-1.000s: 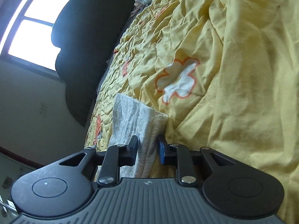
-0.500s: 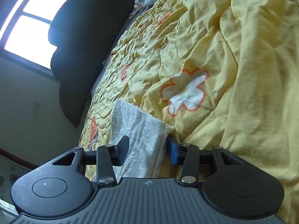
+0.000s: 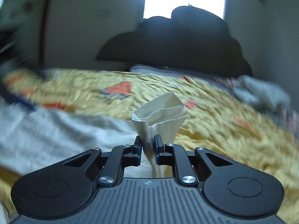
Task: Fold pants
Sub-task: 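Fold the held cloth edge over with the right gripper and release, then grasp the folded cloth edge with the left gripper and lift it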
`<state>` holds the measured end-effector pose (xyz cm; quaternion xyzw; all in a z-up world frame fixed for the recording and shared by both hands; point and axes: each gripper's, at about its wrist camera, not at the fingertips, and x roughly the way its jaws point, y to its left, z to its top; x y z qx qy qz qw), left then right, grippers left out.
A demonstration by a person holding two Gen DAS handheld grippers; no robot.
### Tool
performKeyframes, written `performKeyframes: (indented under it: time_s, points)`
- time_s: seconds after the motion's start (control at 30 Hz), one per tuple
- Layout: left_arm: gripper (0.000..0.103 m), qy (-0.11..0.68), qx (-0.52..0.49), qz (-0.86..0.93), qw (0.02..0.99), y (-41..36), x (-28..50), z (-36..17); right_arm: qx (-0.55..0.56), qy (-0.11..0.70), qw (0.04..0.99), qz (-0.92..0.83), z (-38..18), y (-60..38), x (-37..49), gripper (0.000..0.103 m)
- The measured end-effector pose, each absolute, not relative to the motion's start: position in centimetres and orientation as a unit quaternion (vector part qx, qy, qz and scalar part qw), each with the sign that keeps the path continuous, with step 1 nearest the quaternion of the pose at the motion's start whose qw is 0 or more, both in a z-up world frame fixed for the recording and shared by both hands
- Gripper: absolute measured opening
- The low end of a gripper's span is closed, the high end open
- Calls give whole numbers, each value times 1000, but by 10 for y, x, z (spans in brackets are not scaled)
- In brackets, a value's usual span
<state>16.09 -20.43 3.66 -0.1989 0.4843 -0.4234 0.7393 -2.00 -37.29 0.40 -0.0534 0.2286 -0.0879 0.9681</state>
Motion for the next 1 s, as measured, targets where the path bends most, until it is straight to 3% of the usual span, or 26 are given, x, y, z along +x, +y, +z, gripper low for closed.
performKeyframes:
  time_s: [0.17,0.3,0.33,0.4,0.43,0.47,0.5,0.57,0.63,0.77,0.9,1.0]
  points:
    - [97,524,-188,-452,697,-282,166,18,-89,217,969,-73,3,-356,-28,13]
    - [83,545,-156,-438,698,-316,166,5,-120,210,969,-54,1,-345,-34,13]
    - [70,544,-155,-433,702,-319,168,3,-129,209,968,-48,0,-342,-36,13]
    - [59,548,-151,-409,713,-321,171,0,-149,216,964,-38,-5,-336,-36,13]
    - [42,545,-149,-401,722,-320,174,-2,-155,216,963,-40,-6,-334,-36,13]
    - [16,539,-140,-396,730,-319,175,-3,-159,211,963,-45,-7,-331,-37,14]
    - [10,539,-129,-390,735,-318,175,-5,-159,211,963,-47,-7,-330,-37,16]
    - [10,540,-123,-383,739,-305,178,-5,-148,200,968,-33,-2,-327,-43,29]
    - [10,527,-109,-387,749,-290,175,2,-119,183,976,-8,7,-330,-53,49]
    - [10,501,-64,-404,762,-239,176,33,-50,160,986,26,30,-336,-76,55]
    - [10,477,-51,-399,782,-163,187,75,35,147,987,57,49,-349,-89,73]
    - [10,480,-32,-363,798,-109,198,83,77,155,982,76,51,-355,-82,75]
